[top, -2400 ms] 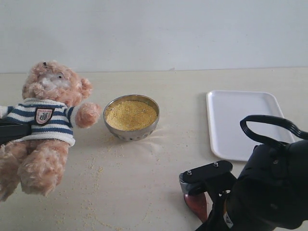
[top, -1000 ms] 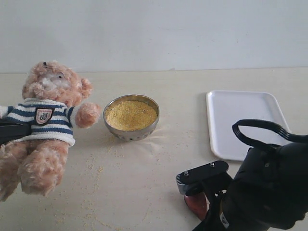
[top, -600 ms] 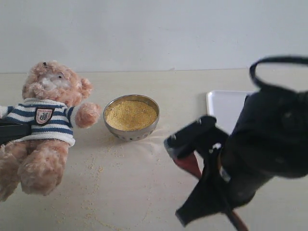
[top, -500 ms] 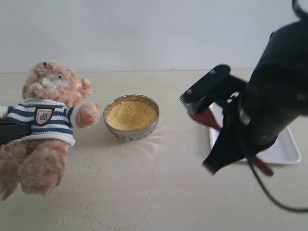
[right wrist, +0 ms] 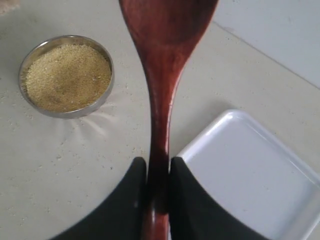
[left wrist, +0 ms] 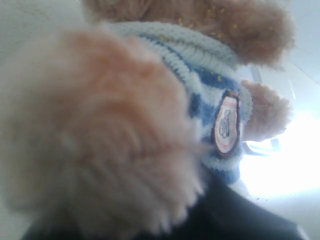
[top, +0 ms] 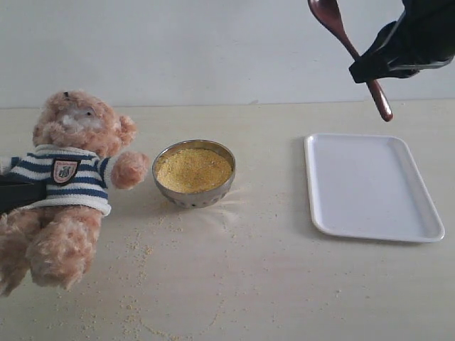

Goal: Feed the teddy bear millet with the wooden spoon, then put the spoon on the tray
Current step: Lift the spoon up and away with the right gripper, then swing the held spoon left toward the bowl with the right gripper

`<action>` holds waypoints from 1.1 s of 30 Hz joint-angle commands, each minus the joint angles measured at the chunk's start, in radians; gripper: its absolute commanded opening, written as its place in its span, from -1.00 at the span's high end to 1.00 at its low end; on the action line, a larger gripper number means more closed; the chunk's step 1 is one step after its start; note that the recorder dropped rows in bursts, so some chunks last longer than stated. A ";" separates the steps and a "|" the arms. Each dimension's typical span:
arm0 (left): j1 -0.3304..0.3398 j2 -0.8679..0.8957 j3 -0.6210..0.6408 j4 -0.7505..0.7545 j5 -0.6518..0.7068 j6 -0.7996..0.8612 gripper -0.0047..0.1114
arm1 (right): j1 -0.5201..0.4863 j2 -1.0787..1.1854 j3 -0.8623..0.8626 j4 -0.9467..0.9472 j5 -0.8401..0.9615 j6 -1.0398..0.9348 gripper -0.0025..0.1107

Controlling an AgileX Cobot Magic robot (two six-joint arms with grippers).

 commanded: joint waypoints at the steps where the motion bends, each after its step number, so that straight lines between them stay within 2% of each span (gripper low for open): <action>1: 0.002 -0.002 -0.001 -0.023 0.016 0.006 0.83 | -0.001 -0.012 -0.009 0.004 0.051 -0.052 0.96; 8: 0.002 -0.002 -0.001 -0.023 0.016 0.006 0.83 | -0.001 -0.012 -0.009 -0.018 0.108 -0.099 0.96; 13: 0.002 -0.002 -0.001 -0.023 0.016 0.006 0.83 | -0.001 -0.012 -0.009 -0.079 0.114 -0.062 0.96; 15: 0.002 -0.002 -0.001 -0.023 0.016 0.006 0.83 | -0.001 -0.012 -0.009 -0.202 0.046 0.103 0.96; 19: 0.002 -0.002 -0.001 -0.023 0.016 0.006 0.83 | 0.009 -0.010 0.006 -0.679 -0.108 0.719 0.96; 21: 0.002 -0.002 -0.001 -0.023 0.016 0.006 0.83 | 0.017 -0.010 0.020 -0.895 -0.126 0.945 0.96; 23: 0.002 -0.002 -0.001 -0.023 0.016 0.006 0.83 | 0.052 -0.012 0.030 -1.048 -0.134 1.088 0.96; 28: 0.002 -0.002 -0.001 -0.023 0.016 0.006 0.83 | 0.145 -0.012 0.078 -1.242 -0.282 1.294 0.96; 33: 0.002 -0.002 -0.001 -0.023 0.018 0.006 0.83 | 0.200 -0.012 0.148 -1.558 -0.480 1.775 0.96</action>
